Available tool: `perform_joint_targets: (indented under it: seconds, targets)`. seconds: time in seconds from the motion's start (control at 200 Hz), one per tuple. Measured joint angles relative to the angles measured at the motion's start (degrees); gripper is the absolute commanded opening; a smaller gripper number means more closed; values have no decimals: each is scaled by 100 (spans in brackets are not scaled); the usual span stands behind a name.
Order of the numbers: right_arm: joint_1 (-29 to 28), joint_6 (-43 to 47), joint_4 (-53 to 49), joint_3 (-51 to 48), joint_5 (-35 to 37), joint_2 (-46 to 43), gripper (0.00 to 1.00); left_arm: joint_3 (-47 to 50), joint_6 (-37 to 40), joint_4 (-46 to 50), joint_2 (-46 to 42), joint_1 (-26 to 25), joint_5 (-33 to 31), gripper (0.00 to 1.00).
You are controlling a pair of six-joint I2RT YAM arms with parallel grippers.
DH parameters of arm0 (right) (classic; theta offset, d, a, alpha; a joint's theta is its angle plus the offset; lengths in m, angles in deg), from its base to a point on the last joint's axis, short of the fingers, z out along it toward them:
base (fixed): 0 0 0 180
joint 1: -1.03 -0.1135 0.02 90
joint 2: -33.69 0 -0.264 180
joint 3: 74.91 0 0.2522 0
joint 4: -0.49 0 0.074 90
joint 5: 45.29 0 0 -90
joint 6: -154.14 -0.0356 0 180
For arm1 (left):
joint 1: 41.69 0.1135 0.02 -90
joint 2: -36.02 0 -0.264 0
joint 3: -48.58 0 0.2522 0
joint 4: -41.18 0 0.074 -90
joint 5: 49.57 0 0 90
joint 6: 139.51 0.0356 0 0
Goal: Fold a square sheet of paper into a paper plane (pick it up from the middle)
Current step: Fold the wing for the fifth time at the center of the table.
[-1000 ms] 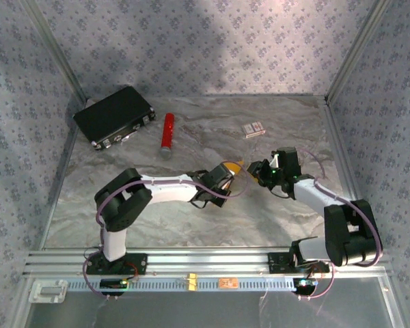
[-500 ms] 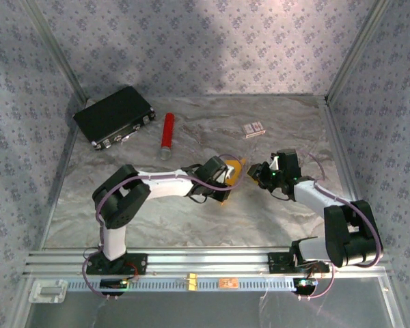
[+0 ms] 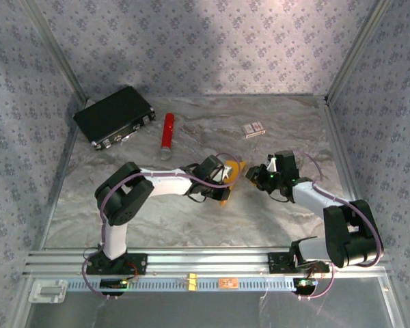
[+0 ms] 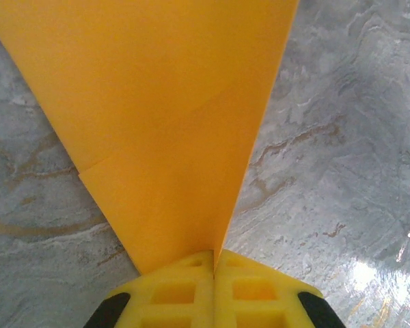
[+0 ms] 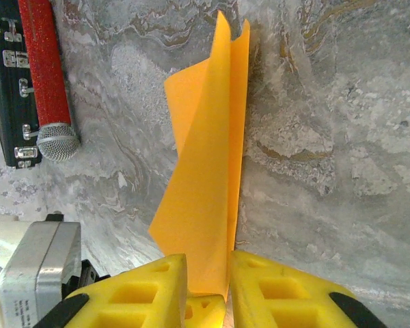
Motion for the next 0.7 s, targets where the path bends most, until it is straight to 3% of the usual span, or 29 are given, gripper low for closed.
perform_joint_targets:
  seconds: [0.435,0.7]
  targets:
    - [-212,540,192,-72,114,-367,21,267,-396,-570,0,170,446,4]
    - [-251,669,463,-74,-328,52,19,479,-656,-975,48,321,763,4]
